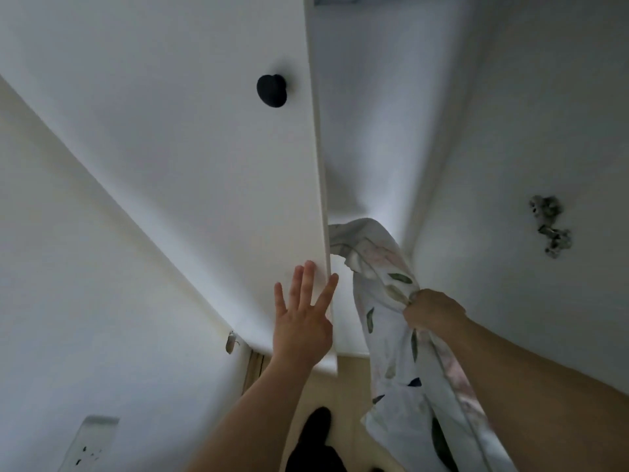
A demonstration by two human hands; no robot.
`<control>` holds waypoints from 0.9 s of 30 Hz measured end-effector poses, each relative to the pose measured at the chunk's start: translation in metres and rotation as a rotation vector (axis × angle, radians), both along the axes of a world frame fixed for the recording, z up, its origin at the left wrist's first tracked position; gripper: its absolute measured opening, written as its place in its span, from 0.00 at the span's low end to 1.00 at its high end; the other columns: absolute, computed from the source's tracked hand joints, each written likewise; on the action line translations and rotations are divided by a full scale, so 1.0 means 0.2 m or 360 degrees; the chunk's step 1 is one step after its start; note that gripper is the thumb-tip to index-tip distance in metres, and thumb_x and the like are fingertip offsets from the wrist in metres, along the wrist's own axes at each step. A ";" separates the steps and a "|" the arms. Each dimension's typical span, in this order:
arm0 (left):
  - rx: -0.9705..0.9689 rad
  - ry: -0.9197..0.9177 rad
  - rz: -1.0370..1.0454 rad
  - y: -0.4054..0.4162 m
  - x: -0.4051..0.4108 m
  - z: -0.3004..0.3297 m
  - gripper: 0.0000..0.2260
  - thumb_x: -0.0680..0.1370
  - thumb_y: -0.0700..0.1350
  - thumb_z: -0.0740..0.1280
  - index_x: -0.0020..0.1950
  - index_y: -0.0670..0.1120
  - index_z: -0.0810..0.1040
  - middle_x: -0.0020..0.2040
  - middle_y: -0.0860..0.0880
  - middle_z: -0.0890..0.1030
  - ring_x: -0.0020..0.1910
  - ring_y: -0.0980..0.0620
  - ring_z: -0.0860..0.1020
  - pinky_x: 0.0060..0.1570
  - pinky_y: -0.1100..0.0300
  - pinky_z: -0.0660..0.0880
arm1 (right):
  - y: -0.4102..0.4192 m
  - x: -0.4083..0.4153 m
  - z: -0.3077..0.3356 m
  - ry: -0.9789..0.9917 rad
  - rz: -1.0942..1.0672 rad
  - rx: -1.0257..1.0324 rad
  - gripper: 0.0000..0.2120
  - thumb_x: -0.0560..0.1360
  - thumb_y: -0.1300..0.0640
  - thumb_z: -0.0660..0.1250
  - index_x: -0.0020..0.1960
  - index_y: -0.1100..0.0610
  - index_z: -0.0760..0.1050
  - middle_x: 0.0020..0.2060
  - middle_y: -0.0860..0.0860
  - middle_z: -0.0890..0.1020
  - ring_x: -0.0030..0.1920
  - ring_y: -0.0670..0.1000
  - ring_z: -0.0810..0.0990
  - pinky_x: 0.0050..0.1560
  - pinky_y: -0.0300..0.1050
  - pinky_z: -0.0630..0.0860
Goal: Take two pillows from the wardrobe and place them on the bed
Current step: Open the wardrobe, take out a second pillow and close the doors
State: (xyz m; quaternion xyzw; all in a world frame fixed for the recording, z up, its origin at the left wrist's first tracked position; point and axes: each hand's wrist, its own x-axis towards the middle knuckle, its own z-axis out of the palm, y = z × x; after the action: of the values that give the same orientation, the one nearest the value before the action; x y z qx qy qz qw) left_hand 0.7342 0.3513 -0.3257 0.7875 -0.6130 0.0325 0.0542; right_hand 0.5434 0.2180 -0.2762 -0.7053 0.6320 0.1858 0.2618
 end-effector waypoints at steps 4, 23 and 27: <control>0.0019 -0.0033 -0.0092 -0.13 0.08 -0.02 0.39 0.73 0.49 0.63 0.79 0.59 0.45 0.79 0.45 0.38 0.78 0.43 0.39 0.68 0.27 0.50 | -0.05 0.04 -0.04 0.0041 -0.0136 0.0013 0.20 0.75 0.55 0.58 0.67 0.57 0.70 0.61 0.56 0.76 0.60 0.57 0.77 0.62 0.52 0.74; -0.0208 -0.0231 -0.0542 -0.43 0.38 -0.14 0.40 0.65 0.46 0.66 0.77 0.58 0.60 0.79 0.48 0.52 0.77 0.44 0.53 0.59 0.18 0.45 | -0.02 0.21 -0.19 0.0108 -0.0640 0.0003 0.13 0.76 0.54 0.60 0.59 0.56 0.74 0.56 0.54 0.79 0.56 0.54 0.78 0.57 0.48 0.77; -0.0090 -0.0183 -0.0489 -0.41 0.34 -0.12 0.42 0.64 0.48 0.66 0.78 0.56 0.57 0.80 0.45 0.50 0.78 0.41 0.49 0.60 0.19 0.48 | 0.12 0.12 -0.19 0.0078 -0.0728 0.0002 0.12 0.75 0.54 0.61 0.56 0.55 0.74 0.50 0.52 0.79 0.53 0.54 0.79 0.54 0.47 0.77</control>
State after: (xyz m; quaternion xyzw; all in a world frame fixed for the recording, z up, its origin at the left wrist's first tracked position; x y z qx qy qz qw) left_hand 0.8015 0.2697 -0.3493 0.6797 -0.7271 0.0859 0.0454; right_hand 0.5676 0.2418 -0.3139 -0.5388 0.7815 0.1390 0.2821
